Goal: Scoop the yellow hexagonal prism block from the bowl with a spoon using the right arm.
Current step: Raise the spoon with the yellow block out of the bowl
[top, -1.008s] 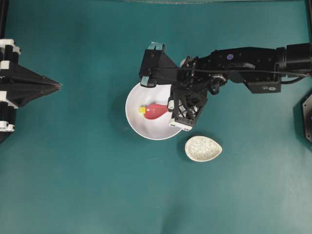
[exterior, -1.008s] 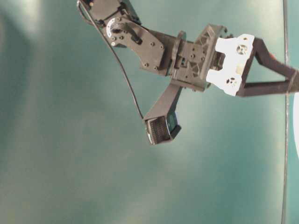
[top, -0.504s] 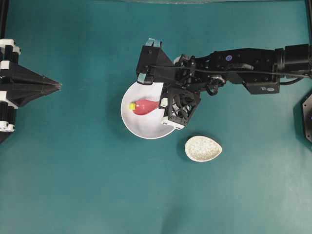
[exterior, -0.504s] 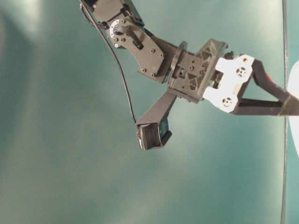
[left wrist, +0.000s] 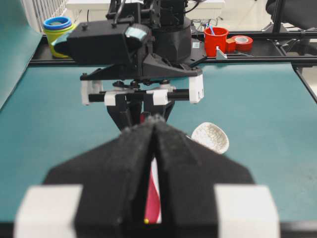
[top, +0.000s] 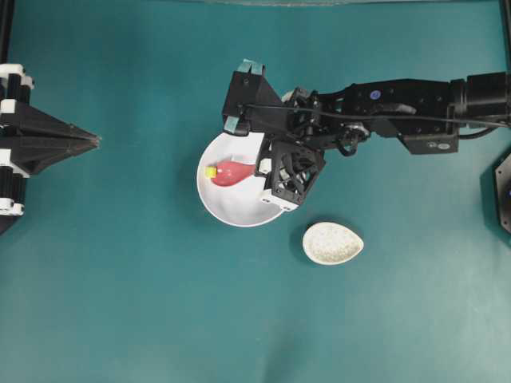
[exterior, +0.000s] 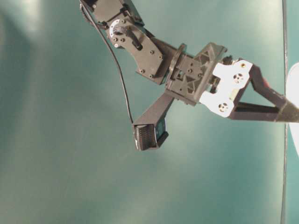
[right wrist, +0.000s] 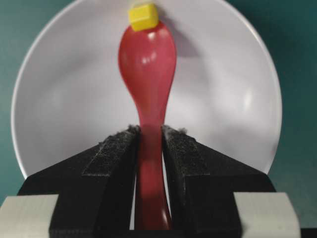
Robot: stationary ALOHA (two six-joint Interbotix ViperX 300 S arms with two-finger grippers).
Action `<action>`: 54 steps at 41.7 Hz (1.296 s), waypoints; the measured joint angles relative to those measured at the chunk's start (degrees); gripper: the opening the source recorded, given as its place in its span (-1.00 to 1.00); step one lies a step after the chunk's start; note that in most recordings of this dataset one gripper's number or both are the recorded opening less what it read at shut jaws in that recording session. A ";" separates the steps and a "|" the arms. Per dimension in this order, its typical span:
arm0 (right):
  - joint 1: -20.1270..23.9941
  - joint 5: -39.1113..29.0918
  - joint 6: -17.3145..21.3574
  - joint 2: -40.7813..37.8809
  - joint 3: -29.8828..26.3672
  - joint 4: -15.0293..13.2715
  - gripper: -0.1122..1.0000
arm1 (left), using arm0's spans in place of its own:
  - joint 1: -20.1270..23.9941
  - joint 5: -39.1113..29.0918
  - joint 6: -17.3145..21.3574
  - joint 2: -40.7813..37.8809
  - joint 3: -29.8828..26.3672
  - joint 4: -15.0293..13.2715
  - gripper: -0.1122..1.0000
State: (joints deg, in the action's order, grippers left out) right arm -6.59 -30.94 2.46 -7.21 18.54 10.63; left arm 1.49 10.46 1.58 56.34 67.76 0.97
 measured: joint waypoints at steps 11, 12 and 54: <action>0.00 1.32 0.09 1.93 0.00 0.00 -0.40 | 0.00 0.00 0.00 0.00 0.00 0.00 -0.80; 0.00 1.41 0.09 2.02 0.00 0.00 -0.40 | 0.00 0.00 0.00 0.00 0.00 0.00 -0.80; 0.26 12.57 3.69 28.04 6.50 0.09 -0.40 | 0.00 -0.18 0.00 0.00 0.00 0.09 -0.80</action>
State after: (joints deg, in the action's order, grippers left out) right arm -6.33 -18.37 6.15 20.83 25.05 10.72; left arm 1.49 10.28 1.58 56.34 67.76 1.05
